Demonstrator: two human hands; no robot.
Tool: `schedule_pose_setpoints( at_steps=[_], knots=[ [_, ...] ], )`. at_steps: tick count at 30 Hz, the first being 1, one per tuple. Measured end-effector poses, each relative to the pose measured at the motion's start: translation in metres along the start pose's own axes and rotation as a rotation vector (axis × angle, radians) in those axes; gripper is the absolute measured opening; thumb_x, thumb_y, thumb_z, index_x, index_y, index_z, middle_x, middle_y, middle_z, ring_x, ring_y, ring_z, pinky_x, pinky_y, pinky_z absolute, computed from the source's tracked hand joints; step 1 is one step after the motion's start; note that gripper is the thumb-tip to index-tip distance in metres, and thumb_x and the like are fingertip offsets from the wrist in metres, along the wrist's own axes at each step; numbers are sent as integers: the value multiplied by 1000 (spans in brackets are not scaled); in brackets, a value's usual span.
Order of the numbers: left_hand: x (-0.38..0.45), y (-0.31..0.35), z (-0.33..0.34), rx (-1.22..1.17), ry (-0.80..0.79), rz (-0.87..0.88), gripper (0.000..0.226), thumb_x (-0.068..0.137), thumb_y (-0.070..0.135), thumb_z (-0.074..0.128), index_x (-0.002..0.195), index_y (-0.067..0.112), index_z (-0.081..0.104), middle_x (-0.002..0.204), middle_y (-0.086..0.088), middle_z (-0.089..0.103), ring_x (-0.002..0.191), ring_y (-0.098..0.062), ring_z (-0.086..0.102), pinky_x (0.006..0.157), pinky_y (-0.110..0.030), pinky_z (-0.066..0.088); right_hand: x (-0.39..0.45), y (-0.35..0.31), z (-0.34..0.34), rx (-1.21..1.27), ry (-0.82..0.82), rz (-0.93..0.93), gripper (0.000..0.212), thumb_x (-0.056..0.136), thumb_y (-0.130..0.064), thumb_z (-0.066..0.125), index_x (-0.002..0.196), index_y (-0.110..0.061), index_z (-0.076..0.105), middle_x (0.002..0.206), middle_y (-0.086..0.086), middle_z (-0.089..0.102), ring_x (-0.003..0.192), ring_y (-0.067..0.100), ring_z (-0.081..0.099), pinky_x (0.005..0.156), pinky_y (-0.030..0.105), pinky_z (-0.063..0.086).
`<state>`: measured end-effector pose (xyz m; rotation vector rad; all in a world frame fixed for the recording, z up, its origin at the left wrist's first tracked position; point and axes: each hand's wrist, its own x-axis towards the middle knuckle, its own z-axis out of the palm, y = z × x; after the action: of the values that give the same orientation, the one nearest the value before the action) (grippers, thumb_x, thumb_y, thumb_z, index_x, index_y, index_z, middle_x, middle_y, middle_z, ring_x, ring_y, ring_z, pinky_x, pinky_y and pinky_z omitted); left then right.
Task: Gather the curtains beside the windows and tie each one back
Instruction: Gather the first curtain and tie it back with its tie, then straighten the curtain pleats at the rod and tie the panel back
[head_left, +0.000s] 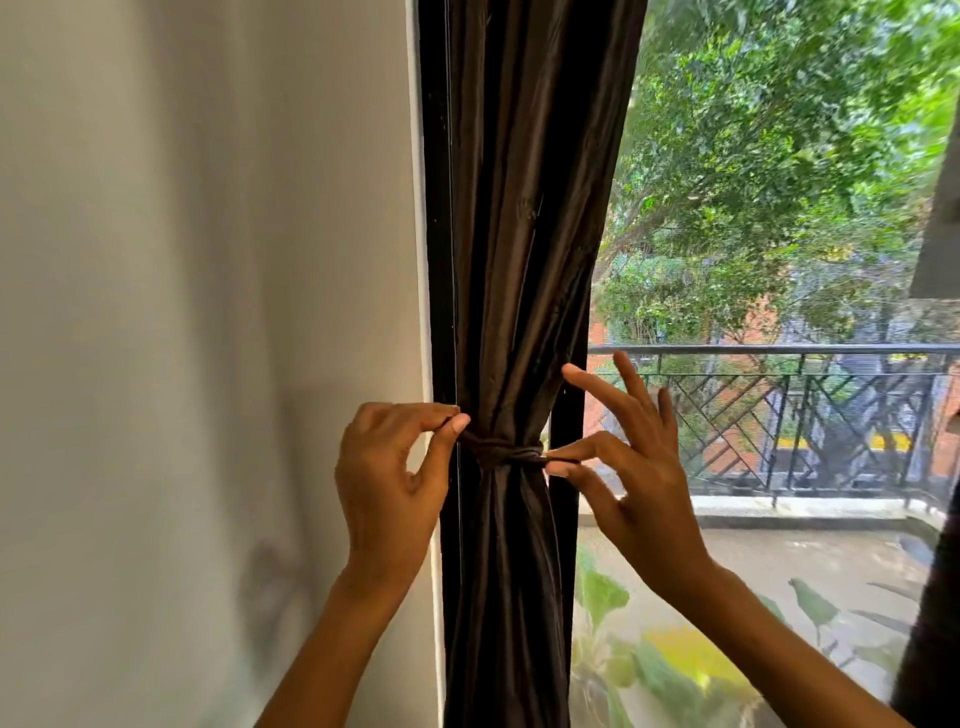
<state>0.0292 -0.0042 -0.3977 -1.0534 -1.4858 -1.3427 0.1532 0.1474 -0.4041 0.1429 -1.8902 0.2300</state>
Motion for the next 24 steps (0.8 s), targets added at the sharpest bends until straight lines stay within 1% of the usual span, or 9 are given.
schedule_pose_setpoints(
  at_steps=[2, 4, 8, 10, 12, 15, 18, 21, 24],
  knots=[
    [6, -5, -1, 114, 8, 133, 19, 87, 27, 62, 89, 11, 71, 90, 6, 68, 91, -11, 55, 82, -31, 45, 3, 3, -7, 25, -37, 26, 28, 93, -33, 51, 78, -15, 67, 148, -7, 36, 147, 28, 14, 113, 64, 6],
    [9, -13, -4, 243, 29, 226, 22, 89, 27, 60, 89, 8, 70, 94, -1, 71, 95, -17, 54, 87, -33, 39, 6, 4, -15, 35, -69, 35, 28, 92, -34, 51, 77, -16, 67, 152, -5, 31, 147, 28, 9, 113, 63, 4],
    [-12, -28, -7, 301, 30, 188, 18, 89, 24, 61, 90, 7, 67, 99, -4, 70, 98, -21, 55, 89, -34, 37, -6, 13, -17, 42, -93, 102, 22, 89, -30, 56, 77, -15, 65, 154, 3, 30, 148, 27, 5, 112, 66, 3],
    [-19, -29, -3, 237, 11, 124, 19, 89, 25, 60, 87, 8, 67, 97, -3, 70, 97, -18, 54, 86, -29, 39, -12, 20, -8, 84, -67, 172, 21, 89, -30, 55, 79, -14, 65, 152, 1, 35, 148, 24, 8, 113, 64, 8],
    [-14, -28, 0, 174, -1, 95, 21, 89, 25, 60, 84, 6, 67, 94, -4, 69, 96, -14, 53, 85, -16, 39, -11, 26, 3, 82, -36, 204, 21, 90, -29, 55, 82, -12, 65, 147, 1, 41, 147, 23, 15, 115, 55, 17],
    [-6, -21, 4, 150, -34, 173, 16, 88, 19, 63, 86, 4, 68, 89, -6, 68, 93, -12, 53, 84, -8, 39, -8, 30, 14, -33, 15, 176, 23, 93, -26, 51, 89, -8, 65, 137, 6, 50, 140, 23, 31, 112, 40, 27],
    [-8, -11, 14, 153, -48, 246, 12, 86, 13, 67, 91, 3, 70, 91, -6, 70, 93, -13, 55, 84, -15, 44, -7, 29, 20, -150, 66, 153, 20, 96, -19, 48, 97, -8, 64, 136, 7, 51, 135, 24, 38, 107, 45, 35],
    [-6, 2, 28, 154, -50, 303, 19, 88, 9, 62, 104, 2, 69, 105, -9, 69, 101, -19, 60, 87, -32, 51, -9, 31, 25, -169, 72, 170, 22, 98, -19, 46, 112, -11, 61, 142, 2, 45, 134, 21, 41, 98, 49, 44],
    [-5, 26, 46, 150, -68, 391, 29, 90, 1, 52, 116, 3, 66, 122, -11, 63, 113, -25, 56, 97, -42, 44, -13, 32, 23, -207, 85, 195, 28, 99, -22, 44, 125, -17, 55, 147, -4, 41, 135, 16, 39, 96, 48, 46]
  ],
)
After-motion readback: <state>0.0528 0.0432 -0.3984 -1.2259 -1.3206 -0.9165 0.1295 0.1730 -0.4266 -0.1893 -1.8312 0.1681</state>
